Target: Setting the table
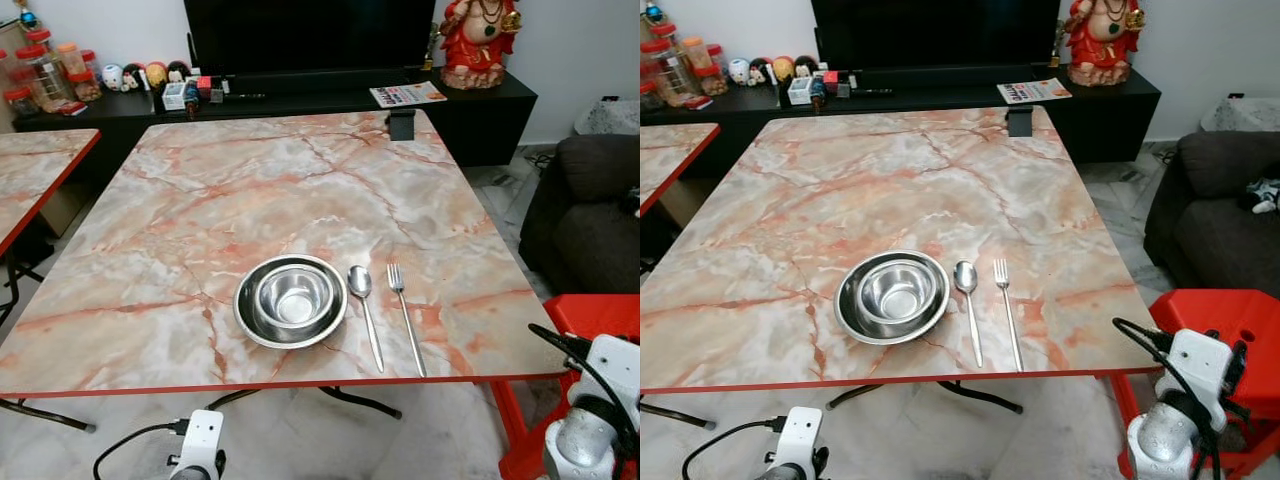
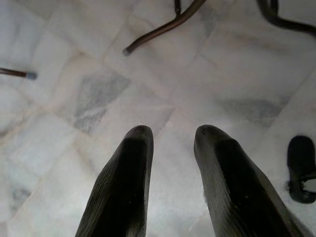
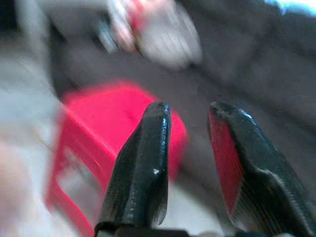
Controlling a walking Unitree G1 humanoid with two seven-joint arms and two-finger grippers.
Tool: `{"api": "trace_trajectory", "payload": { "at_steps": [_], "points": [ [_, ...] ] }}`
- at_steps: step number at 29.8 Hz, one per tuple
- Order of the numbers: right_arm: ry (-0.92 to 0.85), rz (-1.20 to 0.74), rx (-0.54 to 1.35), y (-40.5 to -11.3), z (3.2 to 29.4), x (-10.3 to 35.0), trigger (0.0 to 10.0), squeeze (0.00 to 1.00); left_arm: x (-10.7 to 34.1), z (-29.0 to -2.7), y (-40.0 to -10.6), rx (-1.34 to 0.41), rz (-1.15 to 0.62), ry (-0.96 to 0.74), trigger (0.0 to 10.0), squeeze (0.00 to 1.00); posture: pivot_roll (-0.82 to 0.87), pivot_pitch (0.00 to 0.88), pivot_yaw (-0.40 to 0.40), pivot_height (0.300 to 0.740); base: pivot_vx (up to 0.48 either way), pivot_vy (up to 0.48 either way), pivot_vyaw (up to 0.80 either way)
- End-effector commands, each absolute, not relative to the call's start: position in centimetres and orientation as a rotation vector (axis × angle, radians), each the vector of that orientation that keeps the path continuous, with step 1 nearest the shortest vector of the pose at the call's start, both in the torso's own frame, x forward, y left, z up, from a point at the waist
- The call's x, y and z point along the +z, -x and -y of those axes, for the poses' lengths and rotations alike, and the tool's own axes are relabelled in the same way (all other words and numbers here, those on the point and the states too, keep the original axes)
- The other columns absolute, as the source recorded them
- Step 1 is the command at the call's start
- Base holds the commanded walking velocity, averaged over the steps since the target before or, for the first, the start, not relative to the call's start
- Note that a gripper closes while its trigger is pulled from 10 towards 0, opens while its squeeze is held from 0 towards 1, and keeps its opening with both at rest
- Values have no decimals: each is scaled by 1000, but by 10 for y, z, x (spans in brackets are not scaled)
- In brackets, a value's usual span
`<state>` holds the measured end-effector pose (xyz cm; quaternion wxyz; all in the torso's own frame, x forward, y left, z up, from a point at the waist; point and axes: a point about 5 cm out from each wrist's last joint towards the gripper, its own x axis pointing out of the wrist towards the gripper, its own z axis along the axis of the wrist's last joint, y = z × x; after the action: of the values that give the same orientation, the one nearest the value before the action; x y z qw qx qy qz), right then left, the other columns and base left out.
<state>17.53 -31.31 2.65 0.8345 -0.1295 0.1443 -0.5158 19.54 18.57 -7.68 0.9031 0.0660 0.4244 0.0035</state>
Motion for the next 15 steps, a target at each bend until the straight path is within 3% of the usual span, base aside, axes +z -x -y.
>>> {"api": "trace_trajectory", "payload": {
  "at_steps": [1,8,10,13,15],
  "points": [
    [183,-461,-1151,-156,310,-1,10000,0,-76,-186,-196,-4,-879,-148,10000,0,-88,0,45,740,0,0,0],
    [19,-732,-1101,-140,295,-45,10000,0,-77,-185,-195,-4,-882,-142,10000,0,-84,0,42,740,0,0,0],
    [19,-732,-1101,-140,295,-45,10000,0,-77,-185,-195,-4,-882,-142,10000,0,-84,0,42,740,0,0,0],
    [-44,-870,-897,-148,276,-65,10000,0,-78,-184,-194,-7,-887,-138,10000,0,-82,0,41,740,0,0,0],
    [-37,-871,-893,-149,276,-65,10000,0,-78,-184,-194,-8,-887,-138,10000,0,-82,0,41,740,0,0,0]
  ]
}}
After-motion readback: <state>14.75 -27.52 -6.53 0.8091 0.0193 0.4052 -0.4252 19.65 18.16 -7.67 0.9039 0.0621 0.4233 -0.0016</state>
